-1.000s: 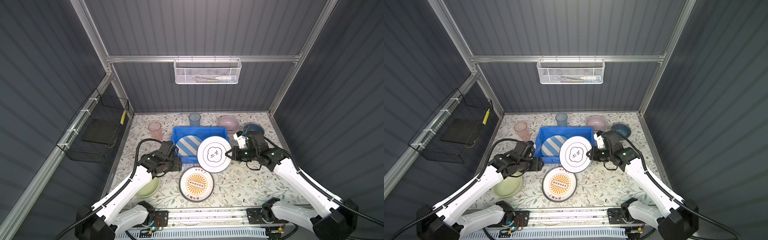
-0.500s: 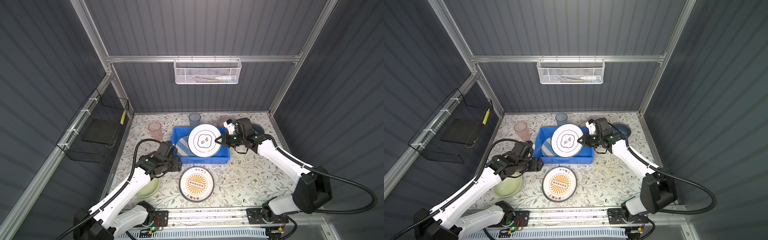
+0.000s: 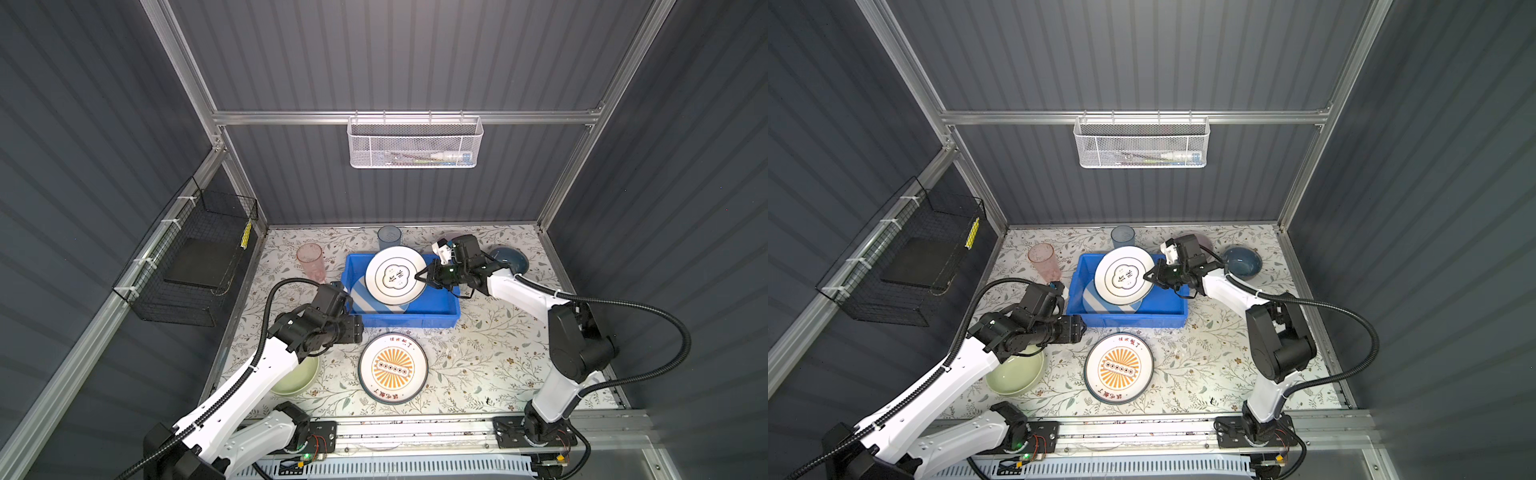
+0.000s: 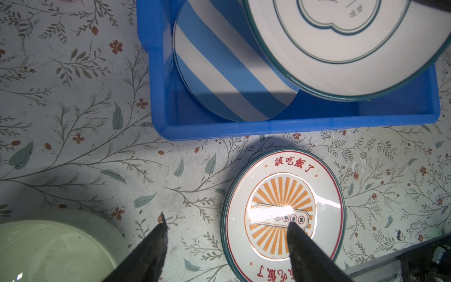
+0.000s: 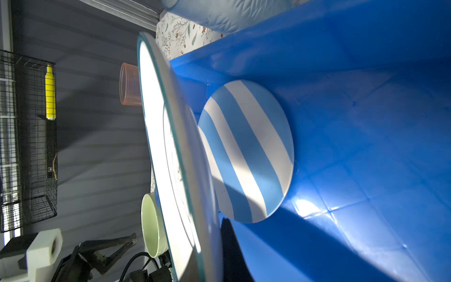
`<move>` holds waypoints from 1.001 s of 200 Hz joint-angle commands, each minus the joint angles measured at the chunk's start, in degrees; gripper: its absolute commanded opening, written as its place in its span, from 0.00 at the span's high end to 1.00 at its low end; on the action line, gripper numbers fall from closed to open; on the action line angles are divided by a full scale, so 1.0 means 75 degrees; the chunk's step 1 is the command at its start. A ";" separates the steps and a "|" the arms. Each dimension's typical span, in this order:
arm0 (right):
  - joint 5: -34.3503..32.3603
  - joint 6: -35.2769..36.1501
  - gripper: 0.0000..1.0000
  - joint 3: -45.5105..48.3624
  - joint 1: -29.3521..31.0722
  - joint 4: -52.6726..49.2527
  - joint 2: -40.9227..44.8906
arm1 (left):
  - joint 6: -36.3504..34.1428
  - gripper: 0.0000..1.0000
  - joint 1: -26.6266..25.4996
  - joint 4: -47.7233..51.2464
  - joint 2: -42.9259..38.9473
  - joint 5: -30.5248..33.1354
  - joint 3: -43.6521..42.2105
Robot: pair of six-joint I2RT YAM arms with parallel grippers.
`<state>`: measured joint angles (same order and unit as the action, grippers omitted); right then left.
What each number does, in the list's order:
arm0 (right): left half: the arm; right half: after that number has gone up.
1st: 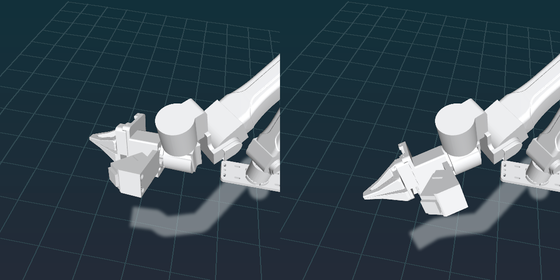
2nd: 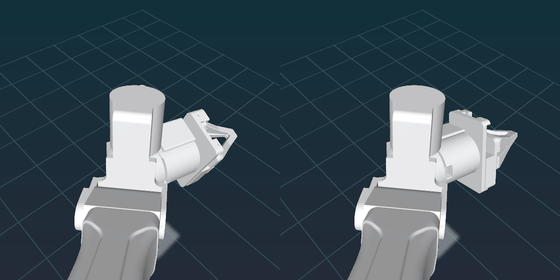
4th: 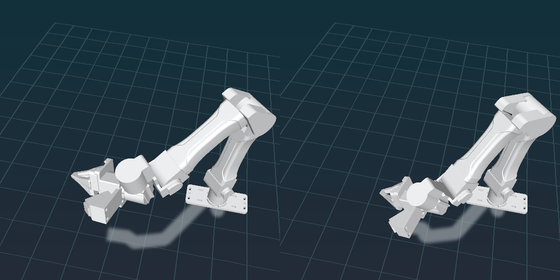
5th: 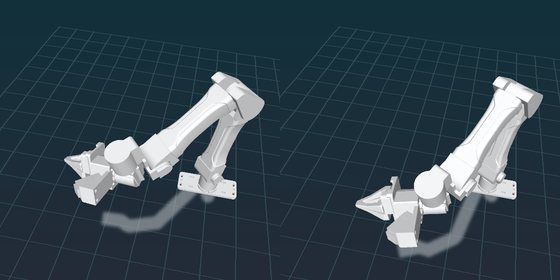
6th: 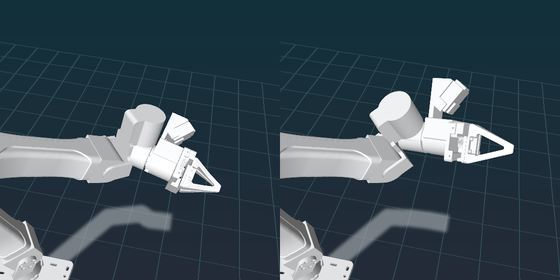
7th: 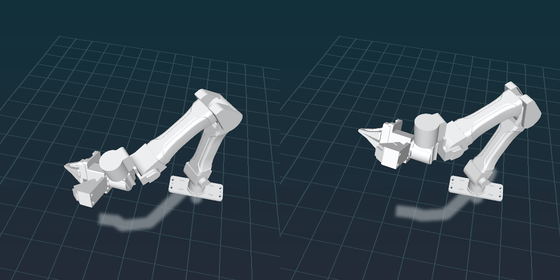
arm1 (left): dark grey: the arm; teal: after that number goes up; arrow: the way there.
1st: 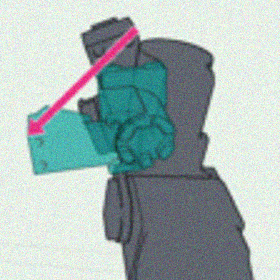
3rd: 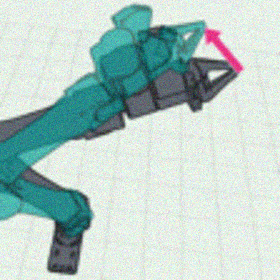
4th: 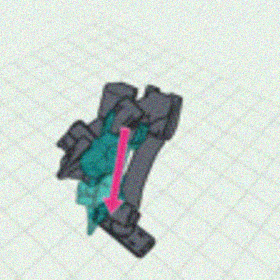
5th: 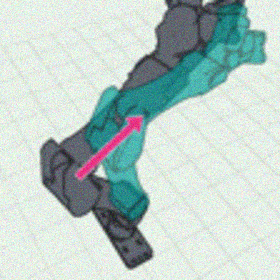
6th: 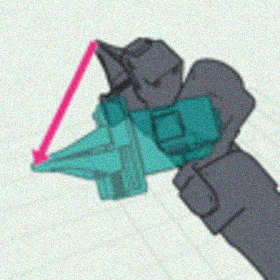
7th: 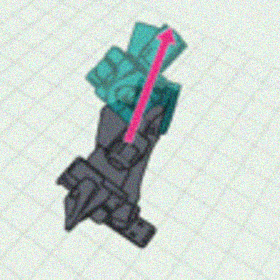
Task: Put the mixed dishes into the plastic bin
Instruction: 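Lower the white plate into the blue bin with the right gripper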
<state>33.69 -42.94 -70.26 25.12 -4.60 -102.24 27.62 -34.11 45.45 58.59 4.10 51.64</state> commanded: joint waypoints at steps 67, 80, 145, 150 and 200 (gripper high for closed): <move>0.0220 -0.0503 0.89 -0.0556 0.0270 0.1336 -0.1103 | -0.0036 0.20 -0.0017 0.0117 -0.0198 0.0049 -0.0075; 0.0236 -0.0575 0.88 -0.0562 0.0296 0.1448 -0.1256 | 0.0025 0.18 -0.0022 0.0159 -0.0237 0.0142 -0.0076; 0.0286 -0.0786 0.86 -0.0730 0.0470 0.1668 -0.1892 | 0.0091 0.14 -0.0023 0.0302 -0.0515 0.0201 -0.0135; 0.0275 -0.0799 0.86 -0.0739 0.0487 0.1669 -0.1936 | 0.0091 0.14 -0.0023 0.0303 -0.0531 0.0203 -0.0135; 0.0236 -0.0826 0.85 -0.0832 0.0511 0.1668 -0.2263 | 0.0091 0.13 -0.0023 0.0349 -0.0598 0.0201 -0.0148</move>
<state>34.59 -48.56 -74.11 28.88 5.52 -118.10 27.68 -34.11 46.44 54.85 4.97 50.89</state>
